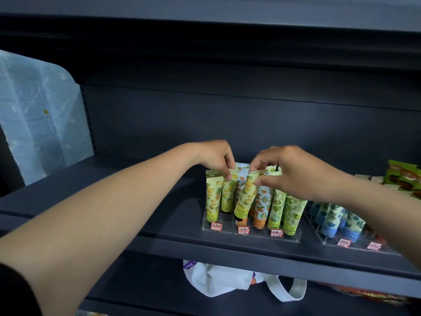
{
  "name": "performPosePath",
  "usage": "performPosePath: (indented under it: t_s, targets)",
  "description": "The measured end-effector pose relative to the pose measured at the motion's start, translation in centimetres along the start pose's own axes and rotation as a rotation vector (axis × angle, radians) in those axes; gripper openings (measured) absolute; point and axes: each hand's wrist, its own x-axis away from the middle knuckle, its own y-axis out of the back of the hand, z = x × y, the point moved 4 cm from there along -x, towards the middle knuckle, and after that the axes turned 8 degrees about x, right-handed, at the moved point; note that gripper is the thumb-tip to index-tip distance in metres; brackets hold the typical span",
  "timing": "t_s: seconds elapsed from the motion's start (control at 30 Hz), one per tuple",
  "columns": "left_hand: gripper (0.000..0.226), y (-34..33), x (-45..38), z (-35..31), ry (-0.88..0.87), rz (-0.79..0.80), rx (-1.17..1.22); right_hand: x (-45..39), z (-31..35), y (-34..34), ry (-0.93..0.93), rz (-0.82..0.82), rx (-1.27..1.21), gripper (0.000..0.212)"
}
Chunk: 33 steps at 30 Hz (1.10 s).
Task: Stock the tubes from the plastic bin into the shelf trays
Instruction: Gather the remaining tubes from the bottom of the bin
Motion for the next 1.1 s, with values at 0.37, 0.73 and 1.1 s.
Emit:
performPosePath:
  t_s: [0.37,0.73,1.1]
  targets:
    - [0.019,-0.8,-0.3,-0.6,0.019,0.047,-0.070,-0.4,-0.2,-0.8,-0.008,0.004,-0.055,0.011]
    - [0.016,2.0,1.4,-0.1,-0.034,-0.033,0.098,-2.0,0.4,-2.3,-0.030,0.034,-0.011,0.020]
    - [0.020,4.2,4.2,2.1,-0.016,-0.163,0.322,-3.8,0.7,-4.6,-0.073,0.089,0.001,0.025]
